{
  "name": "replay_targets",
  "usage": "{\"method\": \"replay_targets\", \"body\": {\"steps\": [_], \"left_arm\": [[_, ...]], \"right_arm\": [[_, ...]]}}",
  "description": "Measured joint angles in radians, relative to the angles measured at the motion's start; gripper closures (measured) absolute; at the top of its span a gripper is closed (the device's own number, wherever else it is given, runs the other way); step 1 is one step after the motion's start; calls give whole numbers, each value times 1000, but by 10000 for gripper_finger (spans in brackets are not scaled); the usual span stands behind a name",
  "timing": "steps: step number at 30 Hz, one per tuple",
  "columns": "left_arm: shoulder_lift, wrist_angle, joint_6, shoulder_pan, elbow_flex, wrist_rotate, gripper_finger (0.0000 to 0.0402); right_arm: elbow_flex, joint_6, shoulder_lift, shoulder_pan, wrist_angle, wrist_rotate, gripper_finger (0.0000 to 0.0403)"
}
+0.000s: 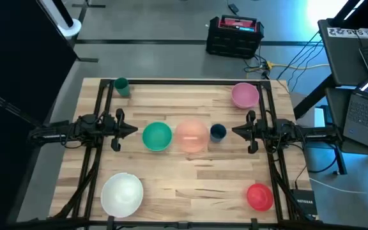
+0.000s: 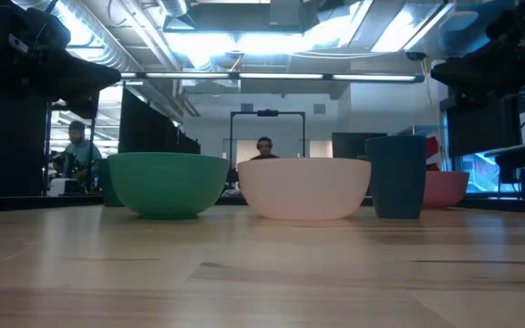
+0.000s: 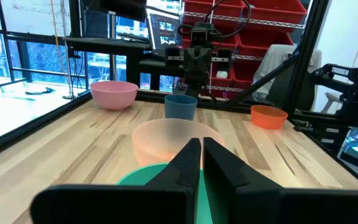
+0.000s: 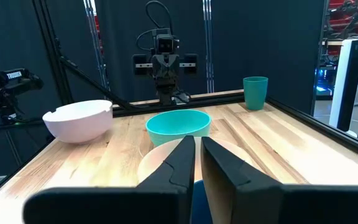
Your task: Nest bowls inside each other
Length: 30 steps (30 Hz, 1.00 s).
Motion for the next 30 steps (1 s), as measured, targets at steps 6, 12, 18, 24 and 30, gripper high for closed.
{"method": "replay_targets", "body": {"steps": [6, 12, 18, 24, 30], "left_arm": [[0, 0, 0, 0, 0, 0, 402], [0, 18, 57, 0, 0, 0, 402], [0, 185, 8, -2, 4, -3, 402], [7, 325, -125, 0, 15, -62, 401], [336, 190, -163, 14, 278, -139, 375]], "right_arm": [[0, 0, 0, 0, 0, 0, 391], [0, 0, 0, 0, 0, 0, 391], [0, 0, 0, 0, 0, 0, 391], [0, 0, 0, 0, 0, 0, 391], [0, 0, 0, 0, 0, 0, 391]]}}
